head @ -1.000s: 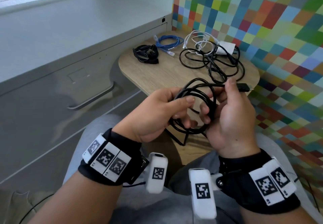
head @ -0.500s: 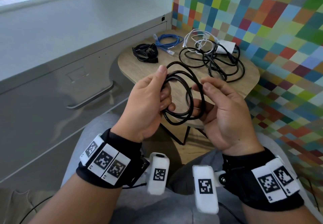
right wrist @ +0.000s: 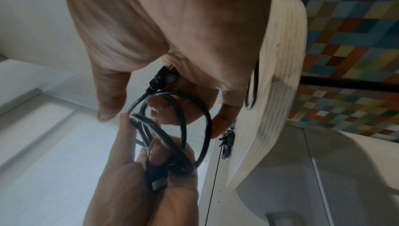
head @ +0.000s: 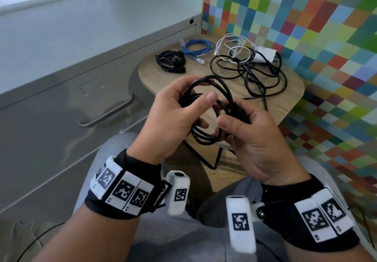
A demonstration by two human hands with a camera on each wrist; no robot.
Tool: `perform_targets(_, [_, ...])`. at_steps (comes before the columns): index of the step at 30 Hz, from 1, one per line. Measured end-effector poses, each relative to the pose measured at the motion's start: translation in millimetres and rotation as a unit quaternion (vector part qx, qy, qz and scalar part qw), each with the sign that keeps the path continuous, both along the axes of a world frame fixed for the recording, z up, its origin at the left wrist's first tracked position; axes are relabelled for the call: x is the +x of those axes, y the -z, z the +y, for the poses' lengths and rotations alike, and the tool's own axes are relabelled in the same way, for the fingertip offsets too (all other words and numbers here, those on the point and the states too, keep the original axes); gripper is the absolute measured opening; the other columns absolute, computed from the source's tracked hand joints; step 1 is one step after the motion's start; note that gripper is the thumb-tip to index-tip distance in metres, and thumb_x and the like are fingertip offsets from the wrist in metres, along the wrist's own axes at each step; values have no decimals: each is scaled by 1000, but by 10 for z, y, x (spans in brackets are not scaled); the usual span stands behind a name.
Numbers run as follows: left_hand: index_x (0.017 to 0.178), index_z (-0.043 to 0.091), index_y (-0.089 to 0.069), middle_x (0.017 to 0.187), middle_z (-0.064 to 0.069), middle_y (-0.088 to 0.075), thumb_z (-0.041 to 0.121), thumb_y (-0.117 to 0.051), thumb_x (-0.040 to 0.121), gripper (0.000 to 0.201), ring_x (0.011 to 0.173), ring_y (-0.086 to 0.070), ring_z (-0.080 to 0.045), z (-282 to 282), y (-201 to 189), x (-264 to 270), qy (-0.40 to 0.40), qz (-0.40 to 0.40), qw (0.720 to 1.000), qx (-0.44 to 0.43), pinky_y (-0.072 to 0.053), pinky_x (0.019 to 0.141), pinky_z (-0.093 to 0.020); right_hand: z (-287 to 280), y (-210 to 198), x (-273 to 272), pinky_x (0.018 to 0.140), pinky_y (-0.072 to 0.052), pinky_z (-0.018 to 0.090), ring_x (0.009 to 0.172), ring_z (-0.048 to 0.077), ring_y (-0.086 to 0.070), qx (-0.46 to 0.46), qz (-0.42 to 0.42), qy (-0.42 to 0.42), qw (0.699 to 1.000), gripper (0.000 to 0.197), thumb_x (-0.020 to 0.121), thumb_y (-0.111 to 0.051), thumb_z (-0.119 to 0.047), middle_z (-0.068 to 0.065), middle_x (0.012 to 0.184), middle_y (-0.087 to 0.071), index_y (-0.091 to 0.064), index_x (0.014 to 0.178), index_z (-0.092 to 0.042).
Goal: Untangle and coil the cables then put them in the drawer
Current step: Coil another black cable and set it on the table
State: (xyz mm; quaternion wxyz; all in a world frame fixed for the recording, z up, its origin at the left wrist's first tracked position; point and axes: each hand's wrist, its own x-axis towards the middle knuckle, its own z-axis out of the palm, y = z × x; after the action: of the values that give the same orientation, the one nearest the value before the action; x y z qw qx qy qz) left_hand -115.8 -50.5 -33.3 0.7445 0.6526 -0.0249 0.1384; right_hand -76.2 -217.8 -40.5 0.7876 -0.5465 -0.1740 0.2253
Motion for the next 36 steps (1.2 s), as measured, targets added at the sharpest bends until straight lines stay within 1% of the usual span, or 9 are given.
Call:
perform_targets(3, [123, 13, -65, 88, 3, -69, 11, -77, 83, 42, 89, -64, -27, 43, 24, -15, 59, -13, 998, -21, -55, 88, -44, -1, -5, 9, 83, -63, 45, 89, 39, -70, -44, -46, 3, 998, 40, 70, -92, -14, 28, 96, -69, -77, 107, -14])
perform_targets(8, [119, 18, -67, 78, 10, -62, -12, -62, 90, 42, 73, -62, -10, 41, 17, -2, 37, 29, 997, 56, -59, 84, -40, 41, 105, 50, 71, -53, 31, 76, 16, -64, -93, -46, 105, 989, 24, 85, -68, -3, 1, 80, -70, -75, 74, -22])
perform_targets(13, [99, 31, -71, 86, -2, -75, 18, -59, 100, 17, 77, -73, -25, 19, 105, 73, -62, 108, 954, 271, -61, 77, -52, 82, 69, -12, 83, -60, 35, 83, 19, -69, -43, -14, 79, 996, 36, 91, -58, 14, 5, 76, -69, -70, 71, -13])
perform_targets(18, [83, 27, -74, 70, 6, -73, 36, -67, 94, 16, 66, -70, -12, 75, 65, 112, -19, 178, 914, 364, -61, 74, -46, -10, 6, 42, 80, -54, 37, 66, 21, -58, 62, 85, 40, 994, 33, 92, -45, 12, 9, 74, -60, -62, 74, -9])
perform_targets(21, [82, 14, -72, 70, -1, -75, 44, -69, 94, 32, 66, -72, -20, 102, 56, 84, 7, 192, 922, 336, -60, 75, -49, -58, -11, 81, 77, -49, 40, 55, 18, -47, 66, 80, 43, 994, 11, 90, -57, -10, 7, 71, -56, -65, 82, -10])
perform_targets(24, [111, 21, -69, 85, 1, -76, 22, -71, 96, 16, 82, -75, -17, 63, 114, 60, 0, 134, 962, 238, -61, 85, -46, -12, -2, 69, 72, -49, 39, 54, 17, -41, 12, 57, 53, 997, 28, 92, -65, -36, 2, 62, -43, -66, 90, -8])
perform_targets(27, [121, 15, -61, 76, -4, -70, 3, -65, 98, 27, 73, -72, -25, 77, 119, 57, 0, 86, 995, 59, -60, 75, -39, 73, 32, 53, 79, -49, 45, 60, 18, -47, -17, 48, 83, 995, 21, 92, -62, -35, 2, 63, -42, -70, 87, -17])
perform_targets(31, [118, 9, -64, 63, -5, -52, 22, -56, 103, 22, 52, -52, -22, 72, 29, 28, 22, 65, 996, -63, -50, 61, -35, 96, 81, 70, 66, -56, 38, 55, 17, -43, -1, 76, 93, 993, 18, 100, -59, -23, 4, 70, -47, -71, 111, -15])
perform_targets(36, [126, 0, -64, 67, -4, -51, 19, -35, 111, 38, 55, -47, -19, 96, 28, 38, 37, 96, 988, -113, -46, 73, -36, 71, 54, 81, 60, -55, 36, 55, 16, -43, 25, 94, 79, 992, 25, 105, -53, -16, 6, 74, -52, -73, 119, -14])
